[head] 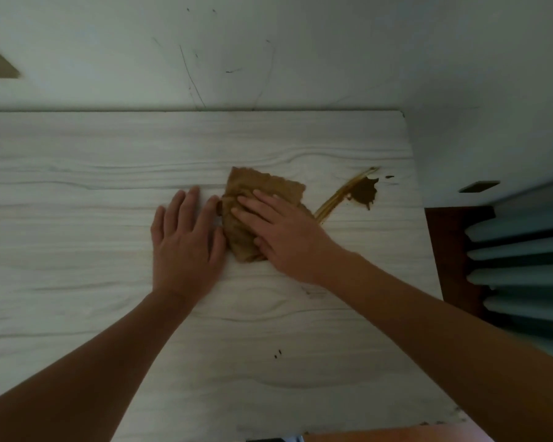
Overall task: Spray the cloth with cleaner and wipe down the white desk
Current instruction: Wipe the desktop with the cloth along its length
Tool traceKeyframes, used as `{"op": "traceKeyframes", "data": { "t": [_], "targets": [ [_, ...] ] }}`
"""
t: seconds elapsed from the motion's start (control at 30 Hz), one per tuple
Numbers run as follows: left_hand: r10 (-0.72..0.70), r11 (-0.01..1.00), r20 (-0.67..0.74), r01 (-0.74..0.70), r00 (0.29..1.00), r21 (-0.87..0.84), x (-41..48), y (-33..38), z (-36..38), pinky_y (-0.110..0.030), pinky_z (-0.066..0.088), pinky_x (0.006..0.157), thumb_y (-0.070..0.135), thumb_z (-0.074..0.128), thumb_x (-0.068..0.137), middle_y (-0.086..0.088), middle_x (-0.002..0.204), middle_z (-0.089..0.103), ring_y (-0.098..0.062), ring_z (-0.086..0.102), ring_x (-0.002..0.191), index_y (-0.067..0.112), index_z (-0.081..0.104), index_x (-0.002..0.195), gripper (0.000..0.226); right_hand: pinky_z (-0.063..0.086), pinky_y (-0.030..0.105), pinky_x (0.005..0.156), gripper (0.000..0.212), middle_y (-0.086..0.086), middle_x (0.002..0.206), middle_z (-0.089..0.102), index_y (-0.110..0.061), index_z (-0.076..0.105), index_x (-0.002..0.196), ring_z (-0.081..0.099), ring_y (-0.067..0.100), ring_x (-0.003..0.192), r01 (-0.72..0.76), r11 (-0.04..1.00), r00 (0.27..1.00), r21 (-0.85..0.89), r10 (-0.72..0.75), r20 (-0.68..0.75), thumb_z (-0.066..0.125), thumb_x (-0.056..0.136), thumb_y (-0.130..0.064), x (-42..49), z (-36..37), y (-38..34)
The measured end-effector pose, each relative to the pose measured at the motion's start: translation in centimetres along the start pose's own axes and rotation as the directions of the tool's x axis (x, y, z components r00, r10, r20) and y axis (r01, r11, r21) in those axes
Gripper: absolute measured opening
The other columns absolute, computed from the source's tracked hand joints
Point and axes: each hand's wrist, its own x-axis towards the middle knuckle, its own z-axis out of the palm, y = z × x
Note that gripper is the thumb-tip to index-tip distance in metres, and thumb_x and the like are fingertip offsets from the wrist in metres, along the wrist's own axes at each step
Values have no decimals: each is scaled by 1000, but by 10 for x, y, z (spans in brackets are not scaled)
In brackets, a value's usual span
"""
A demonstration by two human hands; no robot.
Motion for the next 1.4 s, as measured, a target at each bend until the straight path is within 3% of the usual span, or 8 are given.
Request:
{"op": "traceKeyframes", "data": {
  "t": [0.37,0.57,0.8,0.93,1.07,1.17,1.27,1.4],
  "targets": [
    [-2,1000,-7,2,1000,-1,0,-1,1,-55,19,126,37,36,100,-16,162,40,-36,30,153,15,49,151,57,14,41,124,61,19,159,33,-4,35,153,29,35,147,-494,867,863,65,498,-85,37,97,-28,15,-59,157],
    [-5,1000,3,5,1000,-8,0,0,-1,-55,18,127,37,36,100,-17,162,39,-36,29,153,15,49,151,57,28,55,117,62,23,151,45,-2,48,145,40,47,139,-288,955,954,74,293,-61,40,88,-24,-16,-35,81],
    [-1,1000,5,1,1000,2,0,0,-1,-55,18,126,36,37,100,-16,162,38,-36,29,153,15,48,152,57,16,42,125,61,3,164,28,-18,31,157,20,26,153,-19,1000,997,2,19,72,38,97,-28,-74,-13,12],
    [-2,1000,3,2,1000,2,1,0,0,-55,18,127,36,36,100,-16,162,38,-36,29,153,16,49,152,57,19,47,123,57,12,156,41,-12,43,150,34,33,145,-180,984,983,-7,180,-24,46,95,-24,-35,-30,81],
    [5,1000,-26,-5,1000,4,0,0,1,-56,19,125,34,39,99,-17,161,41,-37,31,152,14,51,150,56,3,34,122,56,17,159,34,-6,38,152,28,35,148,-446,894,885,46,448,-125,47,98,-19,-14,-56,163],
    [8,1000,-21,-8,1000,2,0,-1,1,-55,19,126,35,38,100,-17,161,40,-37,30,152,14,50,151,56,6,37,123,56,19,161,28,-5,31,154,23,35,150,-530,842,829,98,539,-147,45,101,-17,-18,-58,172],
    [7,1000,-19,-7,1000,-3,0,-1,0,-55,19,126,36,37,100,-18,161,39,-37,30,152,14,50,151,57,14,46,124,58,21,159,32,-4,33,153,27,40,147,-530,842,826,105,540,-162,41,99,-20,-42,-43,137],
    [10,1000,-23,-10,1000,-2,0,-1,0,-55,19,125,35,38,100,-18,161,40,-38,31,151,14,50,150,56,13,43,125,61,10,163,28,-12,30,156,20,30,151,-390,920,919,48,392,-44,31,98,-31,-87,-36,95]
  ]
}}
